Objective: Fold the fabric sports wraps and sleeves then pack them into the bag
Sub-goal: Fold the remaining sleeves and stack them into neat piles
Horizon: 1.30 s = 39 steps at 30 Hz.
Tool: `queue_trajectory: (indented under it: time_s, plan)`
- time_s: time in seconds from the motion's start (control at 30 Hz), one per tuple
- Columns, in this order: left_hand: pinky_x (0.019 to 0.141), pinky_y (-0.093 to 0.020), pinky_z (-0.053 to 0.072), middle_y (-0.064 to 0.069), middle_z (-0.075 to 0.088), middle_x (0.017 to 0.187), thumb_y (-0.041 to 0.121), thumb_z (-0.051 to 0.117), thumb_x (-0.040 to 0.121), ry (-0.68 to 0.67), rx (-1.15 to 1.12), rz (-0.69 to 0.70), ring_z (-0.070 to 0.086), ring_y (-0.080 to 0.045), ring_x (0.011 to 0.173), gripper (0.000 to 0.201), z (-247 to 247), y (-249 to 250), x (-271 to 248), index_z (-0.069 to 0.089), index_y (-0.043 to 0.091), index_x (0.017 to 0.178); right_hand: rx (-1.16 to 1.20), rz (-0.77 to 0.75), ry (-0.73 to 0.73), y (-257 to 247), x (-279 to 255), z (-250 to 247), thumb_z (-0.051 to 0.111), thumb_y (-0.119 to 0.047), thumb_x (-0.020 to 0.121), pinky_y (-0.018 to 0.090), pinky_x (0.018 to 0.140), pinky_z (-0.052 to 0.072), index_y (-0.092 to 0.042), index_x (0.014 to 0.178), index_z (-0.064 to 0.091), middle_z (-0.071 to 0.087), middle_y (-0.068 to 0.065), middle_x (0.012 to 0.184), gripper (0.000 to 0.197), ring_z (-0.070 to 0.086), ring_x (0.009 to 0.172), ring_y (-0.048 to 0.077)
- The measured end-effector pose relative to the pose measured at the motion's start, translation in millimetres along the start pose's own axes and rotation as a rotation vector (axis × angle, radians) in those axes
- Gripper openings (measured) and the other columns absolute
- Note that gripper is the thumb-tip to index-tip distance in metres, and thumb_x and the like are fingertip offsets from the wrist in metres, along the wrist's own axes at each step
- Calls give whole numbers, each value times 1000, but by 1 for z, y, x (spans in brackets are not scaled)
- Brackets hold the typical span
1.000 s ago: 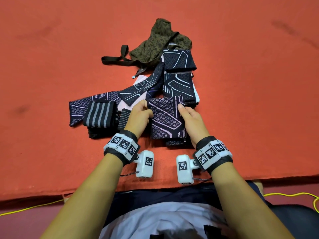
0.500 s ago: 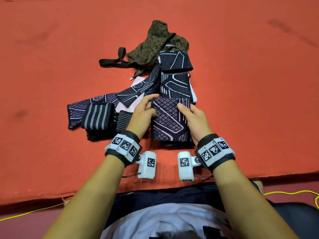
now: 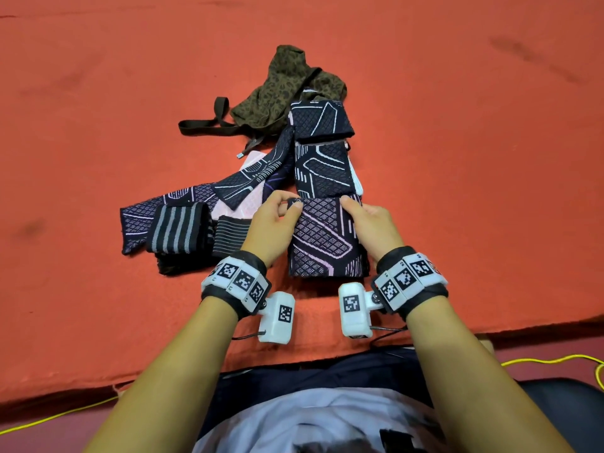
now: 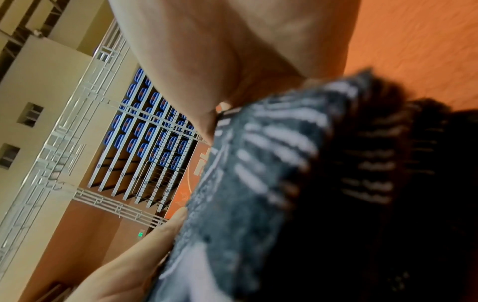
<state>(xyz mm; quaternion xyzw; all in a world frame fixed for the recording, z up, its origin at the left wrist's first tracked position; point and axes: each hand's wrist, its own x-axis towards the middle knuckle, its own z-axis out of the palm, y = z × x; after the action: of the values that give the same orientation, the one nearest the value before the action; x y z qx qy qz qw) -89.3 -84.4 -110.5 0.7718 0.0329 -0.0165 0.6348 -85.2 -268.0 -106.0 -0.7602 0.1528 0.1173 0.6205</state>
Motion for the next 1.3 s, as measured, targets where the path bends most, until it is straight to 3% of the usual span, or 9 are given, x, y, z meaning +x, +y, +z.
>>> queue_trajectory:
  time_s: [0.1, 0.2, 0.33, 0.47, 0.6, 0.73, 0.87, 1.03, 1.3]
  plan:
    - [86, -52, 56, -3, 72, 80, 29, 62, 95, 32, 63, -17, 69, -23, 77, 12, 4, -5, 2, 55, 22, 101, -76, -10, 6, -2, 1, -4, 54, -59, 79, 54, 93, 53, -4, 93, 69, 76, 8, 90, 59, 71, 92, 32]
    - [74, -48, 53, 0, 56, 66, 32, 62, 94, 69, 140, 7, 55, -18, 62, 25, 8, -9, 1, 41, 25, 107, -93, -11, -24, -5, -4, -11, 56, -26, 91, 50, 88, 57, -18, 107, 59, 74, 7, 98, 18, 72, 88, 25]
    - [73, -34, 48, 4, 54, 78, 22, 59, 95, 72, 192, 45, 50, -10, 69, 13, 12, -11, 1, 48, 28, 95, -18, -40, -37, 4, -2, -20, 51, 6, 85, 53, 78, 59, -28, 110, 42, 68, 10, 92, 43, 69, 78, 29]
    - [85, -36, 53, -6, 62, 102, 13, 62, 92, 42, 136, -37, 58, -12, 81, 16, 13, -12, 2, 60, 25, 103, -212, -157, 90, 9, 5, -19, 56, 2, 80, 45, 84, 57, -32, 84, 63, 69, -3, 94, 35, 67, 85, 22]
    - [76, -49, 61, -12, 67, 97, 17, 70, 89, -102, 105, -138, 69, -28, 84, 35, 12, -12, -5, 60, 32, 119, -380, -188, 119, 12, 6, -21, 57, 0, 84, 23, 79, 44, -24, 100, 69, 70, -2, 109, 31, 62, 91, 16]
    - [82, -35, 58, -5, 59, 112, 15, 73, 87, -101, 220, -86, 59, -14, 89, 47, 14, -15, -5, 60, 22, 132, -562, -173, 73, 15, 4, -21, 65, -8, 85, 23, 93, 40, -17, 126, 63, 57, 4, 126, 41, 58, 110, 22]
    - [100, -41, 51, -8, 60, 116, 15, 71, 86, -45, 277, -35, 63, -18, 96, 45, 16, -17, -1, 63, 24, 129, -647, -264, 77, 12, -2, -20, 70, -14, 86, 23, 102, 32, -16, 135, 59, 47, 1, 131, 50, 47, 122, 20]
    - [100, -34, 50, -7, 54, 118, 14, 72, 85, -81, 382, -34, 60, -15, 97, 54, 14, -19, 1, 58, 18, 136, -669, -379, 84, 8, -6, -13, 63, -2, 83, 20, 94, 38, -18, 126, 64, 46, -3, 117, 45, 50, 104, 14]
    - [89, -18, 41, -2, 32, 112, 15, 79, 80, -194, 534, -63, 46, -12, 91, 82, 19, -23, -2, 39, 12, 151, -693, -258, -94, 23, 2, -3, 70, -17, 84, 31, 99, 47, -13, 148, 40, 40, 3, 126, 71, 57, 101, 18]
